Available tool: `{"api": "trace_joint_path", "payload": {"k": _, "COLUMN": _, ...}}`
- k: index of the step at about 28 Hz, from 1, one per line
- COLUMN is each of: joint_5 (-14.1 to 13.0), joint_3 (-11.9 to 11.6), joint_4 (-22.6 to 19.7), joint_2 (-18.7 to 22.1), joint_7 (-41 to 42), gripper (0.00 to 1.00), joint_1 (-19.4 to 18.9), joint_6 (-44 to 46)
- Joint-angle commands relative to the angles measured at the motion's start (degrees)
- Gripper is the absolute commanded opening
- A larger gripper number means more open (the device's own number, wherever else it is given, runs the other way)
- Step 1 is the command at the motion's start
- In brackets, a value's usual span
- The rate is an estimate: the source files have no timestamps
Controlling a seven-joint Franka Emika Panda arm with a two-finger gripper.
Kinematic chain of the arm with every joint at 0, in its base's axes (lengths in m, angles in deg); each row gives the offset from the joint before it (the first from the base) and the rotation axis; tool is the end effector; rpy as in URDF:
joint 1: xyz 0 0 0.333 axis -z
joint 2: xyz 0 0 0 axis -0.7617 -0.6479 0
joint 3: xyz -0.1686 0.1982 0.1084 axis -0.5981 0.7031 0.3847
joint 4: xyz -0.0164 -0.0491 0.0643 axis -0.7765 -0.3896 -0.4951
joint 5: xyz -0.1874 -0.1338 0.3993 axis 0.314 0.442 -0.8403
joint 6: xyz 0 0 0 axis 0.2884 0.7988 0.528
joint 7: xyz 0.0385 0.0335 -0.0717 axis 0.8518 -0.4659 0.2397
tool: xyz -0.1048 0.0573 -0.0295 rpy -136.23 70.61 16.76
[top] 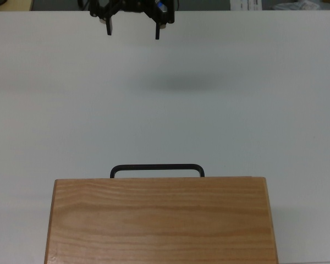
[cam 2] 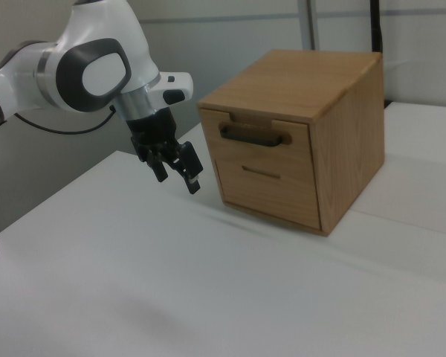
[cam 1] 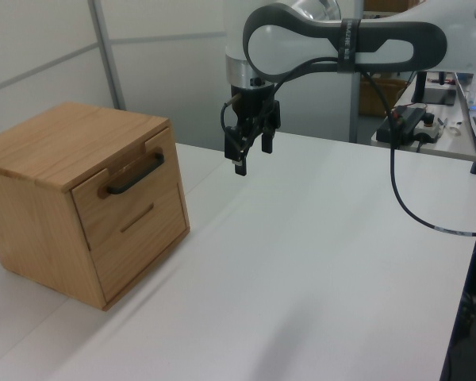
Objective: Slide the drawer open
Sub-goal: 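Open the gripper and move it toward the upper drawer's black handle, then lower the gripper onto the black handle and close it around the bar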
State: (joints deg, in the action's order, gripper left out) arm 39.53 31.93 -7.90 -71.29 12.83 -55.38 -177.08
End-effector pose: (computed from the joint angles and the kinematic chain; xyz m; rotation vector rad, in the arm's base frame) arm 0.6512 0.0553 0.5740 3.1059 -0.0289 0.1378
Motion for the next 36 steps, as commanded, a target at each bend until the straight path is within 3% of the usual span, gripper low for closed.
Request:
{"api": "trace_joint_path", "payload": {"k": 1, "joint_5": -3.0, "joint_3": -0.2, "joint_4": -0.6, "joint_2": 0.2, "joint_7": -0.9, "gripper": 1.0, "joint_1": -0.2, "joint_6": -0.8}}
{"api": "trace_joint_path", "payload": {"k": 8, "joint_5": -3.7, "joint_3": -0.2, "joint_4": -0.9, "joint_2": -0.3, "joint_7": -8.3, "gripper": 1.0, "joint_1": -0.1, "joint_6": -3.0}}
{"api": "trace_joint_path", "payload": {"k": 13, "joint_5": -5.1, "joint_3": -0.3, "joint_4": -0.9, "joint_2": -1.4, "joint_7": -20.3, "gripper": 1.0, "joint_1": 0.0, "joint_6": -8.9}}
{"api": "trace_joint_path", "payload": {"k": 16, "joint_5": -5.1, "joint_3": -0.5, "joint_4": -0.9, "joint_2": -2.2, "joint_7": -31.5, "gripper": 1.0, "joint_1": 0.1, "joint_6": -12.5}}
{"api": "trace_joint_path", "payload": {"k": 19, "joint_5": -3.7, "joint_3": -0.6, "joint_4": -0.5, "joint_2": -3.8, "joint_7": -43.6, "gripper": 1.0, "joint_1": 0.0, "joint_6": -15.6}}
{"api": "trace_joint_path", "payload": {"k": 21, "joint_5": -0.9, "joint_3": -0.5, "joint_4": -0.4, "joint_2": -5.2, "joint_7": -52.3, "gripper": 1.0, "joint_1": 0.0, "joint_6": -18.9}}
{"api": "trace_joint_path", "payload": {"k": 28, "joint_5": 1.9, "joint_3": -0.4, "joint_4": -0.2, "joint_2": -10.7, "joint_7": -63.6, "gripper": 1.0, "joint_1": -0.4, "joint_6": -30.0}}
{"api": "trace_joint_path", "payload": {"k": 36, "joint_5": 9.0, "joint_3": -0.1, "joint_4": 3.2, "joint_2": -16.4, "joint_7": -75.7, "gripper": 0.96, "joint_1": -0.6, "joint_6": -41.1}}
